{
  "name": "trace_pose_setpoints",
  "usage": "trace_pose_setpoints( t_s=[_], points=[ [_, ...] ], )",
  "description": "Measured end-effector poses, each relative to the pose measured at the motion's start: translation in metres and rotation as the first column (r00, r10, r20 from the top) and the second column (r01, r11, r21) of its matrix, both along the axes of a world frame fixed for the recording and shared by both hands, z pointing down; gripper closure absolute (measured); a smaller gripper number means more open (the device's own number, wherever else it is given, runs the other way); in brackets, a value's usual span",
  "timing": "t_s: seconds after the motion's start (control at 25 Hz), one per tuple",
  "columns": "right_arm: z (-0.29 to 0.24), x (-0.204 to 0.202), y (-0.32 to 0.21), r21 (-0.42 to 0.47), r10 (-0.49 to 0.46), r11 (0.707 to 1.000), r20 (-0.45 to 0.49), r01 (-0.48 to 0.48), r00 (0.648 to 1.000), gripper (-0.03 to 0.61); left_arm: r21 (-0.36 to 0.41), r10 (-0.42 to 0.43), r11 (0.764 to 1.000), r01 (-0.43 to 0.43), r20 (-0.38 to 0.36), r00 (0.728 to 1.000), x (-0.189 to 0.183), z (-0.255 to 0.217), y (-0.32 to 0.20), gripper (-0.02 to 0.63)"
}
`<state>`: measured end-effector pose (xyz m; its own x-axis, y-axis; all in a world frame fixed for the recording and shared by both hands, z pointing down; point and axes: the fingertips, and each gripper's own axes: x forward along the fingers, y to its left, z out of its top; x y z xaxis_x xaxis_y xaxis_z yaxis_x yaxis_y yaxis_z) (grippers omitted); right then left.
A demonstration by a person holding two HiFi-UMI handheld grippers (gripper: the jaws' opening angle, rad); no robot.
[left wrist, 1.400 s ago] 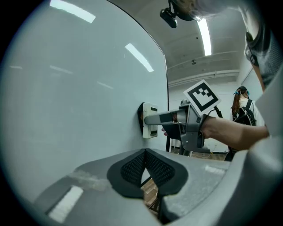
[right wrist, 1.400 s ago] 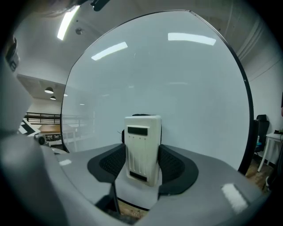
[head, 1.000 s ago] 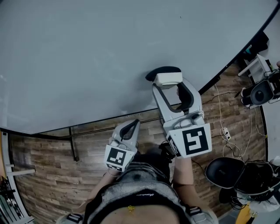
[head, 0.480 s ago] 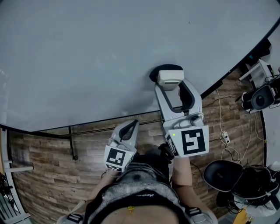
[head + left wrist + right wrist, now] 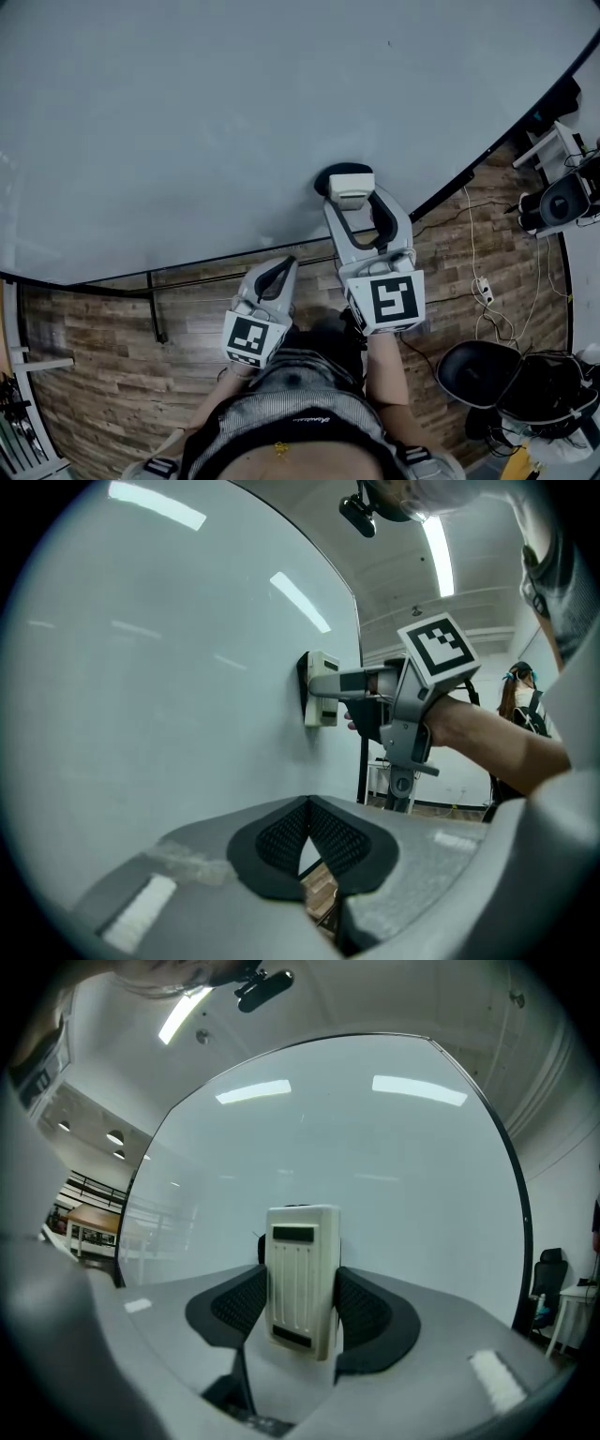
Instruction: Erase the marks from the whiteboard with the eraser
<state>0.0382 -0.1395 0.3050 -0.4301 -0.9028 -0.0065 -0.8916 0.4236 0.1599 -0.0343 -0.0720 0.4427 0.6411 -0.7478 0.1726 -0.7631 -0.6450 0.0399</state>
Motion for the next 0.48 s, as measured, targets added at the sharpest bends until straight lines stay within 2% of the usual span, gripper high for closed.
trace_pose_setpoints(
  t_s=[0.24, 0.36, 0.48],
  points=[
    [0.037, 0.005, 0.001, -0.078, -0.005, 0.997, -0.035, 0.002, 0.999, 0.342, 0.002, 0.010, 1.000, -0.010, 0.007, 1.000, 0.008, 0.002, 0.000, 0.611],
    [0.028, 0.012, 0.006, -0.037, -0.016, 0.999, -0.006, 0.016, 1.000, 0.344, -0.002, 0.017, 1.000, -0.017, 0.007, 1.000, 0.015, 0.003, 0.001, 0.611],
    [-0.003, 0.024, 0.009, 0.034, -0.013, 0.999, 0.033, 0.012, 0.999, 0.344, -0.006, 0.021, 1.000, -0.021, 0.008, 1.000, 0.020, 0.005, 0.001, 0.611]
  ],
)
